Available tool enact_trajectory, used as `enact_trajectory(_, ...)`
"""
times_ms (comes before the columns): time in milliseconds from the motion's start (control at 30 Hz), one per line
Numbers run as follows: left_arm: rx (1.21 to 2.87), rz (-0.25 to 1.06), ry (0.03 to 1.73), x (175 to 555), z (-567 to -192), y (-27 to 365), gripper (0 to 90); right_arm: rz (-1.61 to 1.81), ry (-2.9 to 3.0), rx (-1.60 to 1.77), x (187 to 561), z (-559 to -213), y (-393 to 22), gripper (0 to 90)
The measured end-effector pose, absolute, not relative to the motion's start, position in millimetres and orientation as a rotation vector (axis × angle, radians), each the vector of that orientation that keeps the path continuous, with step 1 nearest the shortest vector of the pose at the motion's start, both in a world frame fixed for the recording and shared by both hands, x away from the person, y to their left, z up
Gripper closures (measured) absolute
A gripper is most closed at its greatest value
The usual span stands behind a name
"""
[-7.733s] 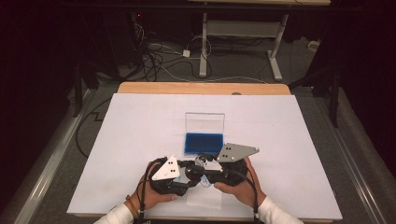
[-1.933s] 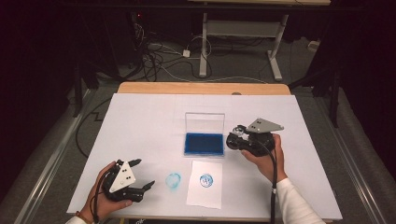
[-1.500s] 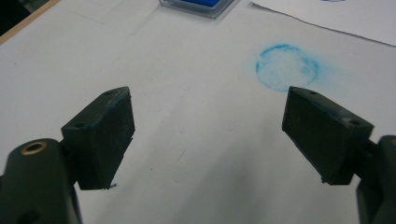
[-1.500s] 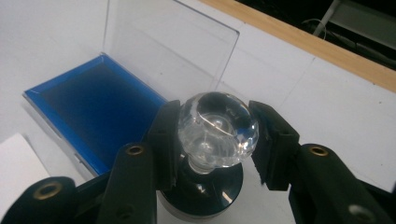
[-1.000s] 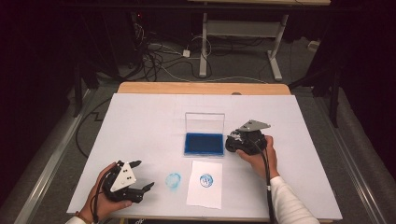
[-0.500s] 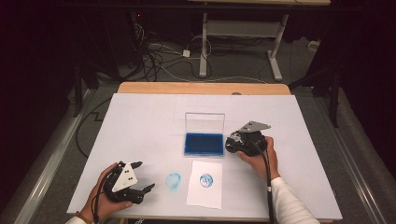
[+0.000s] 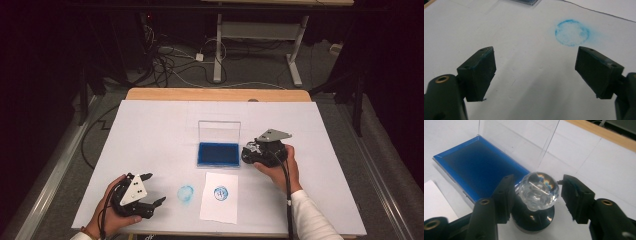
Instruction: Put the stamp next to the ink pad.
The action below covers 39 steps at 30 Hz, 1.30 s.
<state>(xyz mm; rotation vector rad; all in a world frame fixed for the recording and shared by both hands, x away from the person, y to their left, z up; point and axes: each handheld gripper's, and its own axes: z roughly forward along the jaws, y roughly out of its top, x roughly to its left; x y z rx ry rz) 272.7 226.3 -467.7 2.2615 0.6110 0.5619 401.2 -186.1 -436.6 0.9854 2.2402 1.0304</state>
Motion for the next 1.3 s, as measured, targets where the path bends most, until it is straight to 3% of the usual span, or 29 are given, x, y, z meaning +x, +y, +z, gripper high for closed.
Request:
enact_trajectory(667,2.272,0.546,0.614,273.3,-468.6,225.9,16.5,1.038,2.184,0.922,395.6,-427.9,-182.4,18.8)
enact_trajectory(1300,2.269,0.544,0.615,273.3,-468.2,226.2,16.5,1.058,2.129,0.880,387.7,-420.2,-181.1,18.4)
